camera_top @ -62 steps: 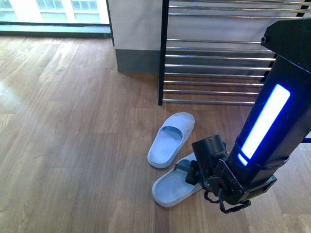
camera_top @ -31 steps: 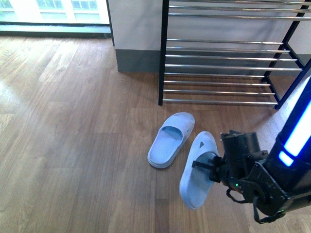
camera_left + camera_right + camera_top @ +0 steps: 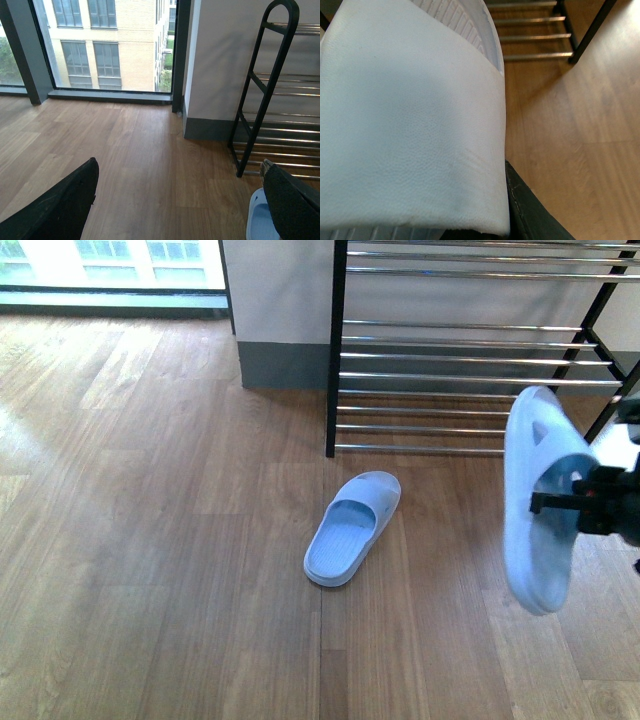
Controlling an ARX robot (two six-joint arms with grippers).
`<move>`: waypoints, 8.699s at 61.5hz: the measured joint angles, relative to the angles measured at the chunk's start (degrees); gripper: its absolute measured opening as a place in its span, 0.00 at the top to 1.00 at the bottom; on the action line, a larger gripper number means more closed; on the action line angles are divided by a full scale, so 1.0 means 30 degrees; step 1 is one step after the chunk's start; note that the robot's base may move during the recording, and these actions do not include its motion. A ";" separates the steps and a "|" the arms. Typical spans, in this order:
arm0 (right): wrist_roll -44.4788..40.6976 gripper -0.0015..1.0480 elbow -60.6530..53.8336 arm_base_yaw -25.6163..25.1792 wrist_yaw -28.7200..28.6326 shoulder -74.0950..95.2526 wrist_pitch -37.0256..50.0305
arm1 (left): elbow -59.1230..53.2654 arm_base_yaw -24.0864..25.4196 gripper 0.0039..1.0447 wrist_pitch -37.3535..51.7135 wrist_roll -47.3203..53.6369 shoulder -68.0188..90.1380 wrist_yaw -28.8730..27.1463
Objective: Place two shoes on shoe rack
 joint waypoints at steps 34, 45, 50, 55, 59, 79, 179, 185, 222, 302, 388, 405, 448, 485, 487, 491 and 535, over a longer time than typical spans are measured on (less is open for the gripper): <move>-0.2718 0.98 -0.4269 -0.1661 -0.0517 -0.8896 -0.0991 | 0.0000 0.0000 0.09 0.0000 0.0000 0.0000 0.0000; -0.2732 0.98 -0.4269 -0.1661 -0.0517 -0.8896 -0.0991 | 0.0000 0.0000 0.09 0.0000 0.0000 0.0000 0.0000; -0.2739 0.98 -0.4277 -0.1654 -0.0517 -0.8896 -0.0991 | 0.0000 0.0000 0.09 0.0000 0.0000 0.0000 -0.0036; -0.2747 0.98 -0.4277 -0.1603 -0.0619 -0.8910 -0.0991 | 0.0000 0.0000 0.09 0.0000 -0.0007 0.0000 -0.0051; -0.2747 0.98 -0.4284 -0.1603 -0.0619 -0.8903 -0.0991 | 0.0000 0.0000 0.09 0.0000 0.0000 0.0000 -0.0044; -0.2798 0.98 -0.4291 -0.1698 -0.0510 -0.8910 -0.0998 | 0.0000 -0.0007 0.09 -0.0007 0.0000 0.0000 0.0015; -0.2812 0.98 -0.4269 -0.1727 -0.0517 -0.8910 -0.0998 | 0.8736 -0.1639 0.09 1.6823 -0.0153 4.1907 -0.3526; -0.2812 0.98 -0.4269 -0.1727 -0.0517 -0.8910 -0.0998 | 1.0389 -0.1727 0.09 1.6604 0.1056 4.4107 -0.3650; -0.2812 0.98 -0.4269 -0.1727 -0.0517 -0.8910 -0.0998 | 2.2476 -0.3861 0.09 1.2145 0.5304 5.2486 -0.1537; -0.2812 0.98 -0.4269 -0.1727 -0.0517 -0.8910 -0.0998 | 3.1299 -0.5034 0.96 0.7227 0.5705 5.7549 -0.1472; -0.2812 0.98 -0.4269 -0.1727 -0.0517 -0.8910 -0.0998 | 0.6586 -0.4707 0.98 0.5319 -0.1071 2.2338 -0.6419; -0.2812 0.98 -0.4269 -0.1727 -0.0517 -0.8910 -0.0998 | 0.5515 -0.5100 0.98 0.2135 -0.1326 1.6451 -0.7847; -0.2812 0.98 -0.4277 -0.1741 -0.0444 -0.8910 -0.0998 | 0.5457 -0.5166 0.98 0.2120 -0.1348 1.6415 -0.7774; -0.2885 0.98 -0.4269 -0.1625 -0.0576 -0.8888 -0.1013 | 0.5406 -0.5129 0.98 0.2120 -0.1355 1.6436 -0.7920; -0.2885 0.98 -0.4269 -0.1625 -0.0568 -0.8881 -0.1020 | 0.5406 -0.5129 0.98 0.2120 -0.1355 1.6436 -0.7920; -0.2892 0.98 -0.4269 -0.1625 -0.0576 -0.8881 -0.1020 | 0.5406 -0.5129 0.98 0.2120 -0.1355 1.6436 -0.7927; -0.2892 0.98 -0.4284 -0.1632 -0.0525 -0.8881 -0.1020 | 0.5399 -0.5136 0.98 0.2120 -0.1355 1.6436 -0.7912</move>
